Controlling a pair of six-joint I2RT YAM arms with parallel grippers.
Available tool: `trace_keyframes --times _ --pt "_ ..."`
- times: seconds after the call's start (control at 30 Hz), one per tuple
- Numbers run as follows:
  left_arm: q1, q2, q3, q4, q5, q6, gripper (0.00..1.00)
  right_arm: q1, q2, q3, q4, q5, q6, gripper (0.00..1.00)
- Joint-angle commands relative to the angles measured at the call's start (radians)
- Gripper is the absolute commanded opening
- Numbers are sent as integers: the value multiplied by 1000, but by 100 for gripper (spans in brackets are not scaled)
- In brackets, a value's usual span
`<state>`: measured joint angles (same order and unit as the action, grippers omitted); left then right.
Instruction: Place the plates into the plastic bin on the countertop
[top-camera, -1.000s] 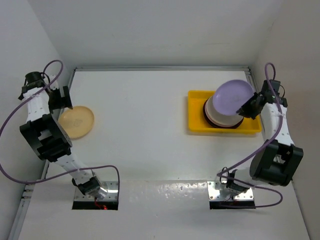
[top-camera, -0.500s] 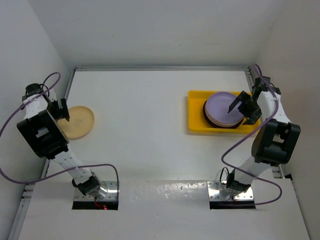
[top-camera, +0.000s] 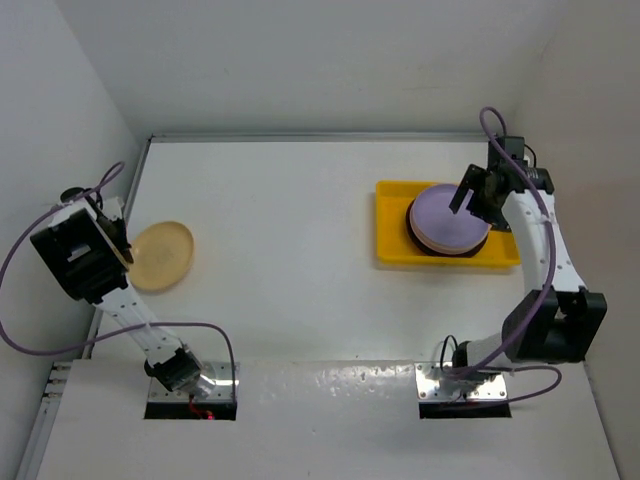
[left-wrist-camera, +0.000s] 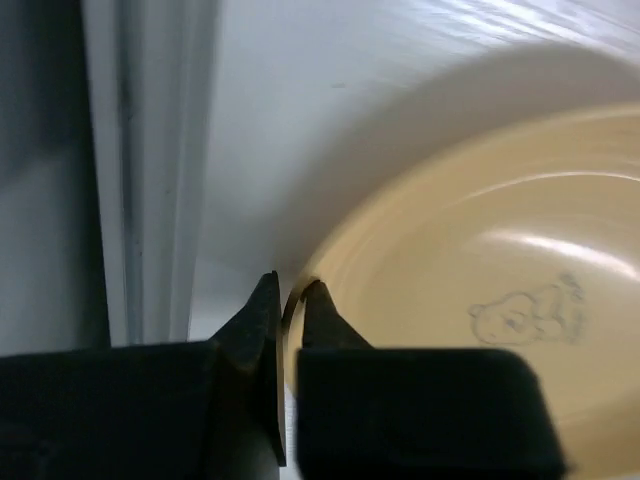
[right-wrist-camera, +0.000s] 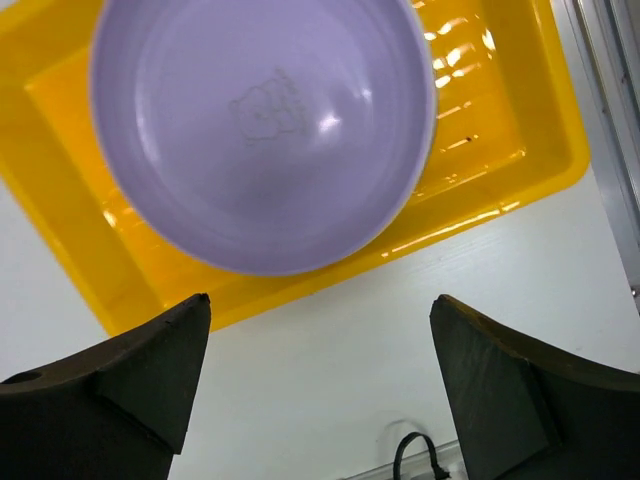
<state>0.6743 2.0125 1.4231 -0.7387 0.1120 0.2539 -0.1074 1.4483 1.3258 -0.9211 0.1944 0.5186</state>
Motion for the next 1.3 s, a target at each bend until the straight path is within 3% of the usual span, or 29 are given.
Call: trace_keyframes --times 0.0,0.13,0.23,0.27,0.37,0.5,0.67,0.8,0.97,1.03,1.1,1.13,1.17,1.2,1.27 --pt "-2 -4 -12 -42 161 57 0 69 -63 52 13 56 -31 88" --pt "-68 -143 -12 -60 323 68 0 247 -80 55 85 27 -45 84" --pt "-214 -242 0 -60 380 59 0 399 -59 50 186 -53 -39 83" --pt "-317 -294 14 -70 403 59 0 493 -22 62 211 -58 -34 83" --pt "-518 -343 65 -79 451 30 0 615 59 116 310 -96 -31 83" --pt "-691 -345 152 -114 500 -10 0 663 186 187 418 -228 23 83" --pt "-775 -322 221 -166 537 -10 0 692 262 245 403 -199 38 79" --pt "-786 -322 246 -206 641 17 0 684 259 170 455 -156 63 61" --pt "-795 -322 237 -206 706 45 0 692 302 119 542 -300 84 54" --pt "-795 -322 237 -206 693 45 0 695 332 127 545 -350 90 45" --pt "-795 -322 227 -206 693 45 0 696 339 121 551 -358 101 29" --pt "-795 -322 227 -206 684 45 0 696 334 116 551 -342 113 6" --pt "-795 -322 227 -206 664 45 0 695 330 112 545 -323 116 0" --pt "-795 -313 227 -206 641 45 10 695 314 112 535 -302 121 0" --pt "-786 -313 237 -206 542 31 54 672 273 105 512 -224 124 0"
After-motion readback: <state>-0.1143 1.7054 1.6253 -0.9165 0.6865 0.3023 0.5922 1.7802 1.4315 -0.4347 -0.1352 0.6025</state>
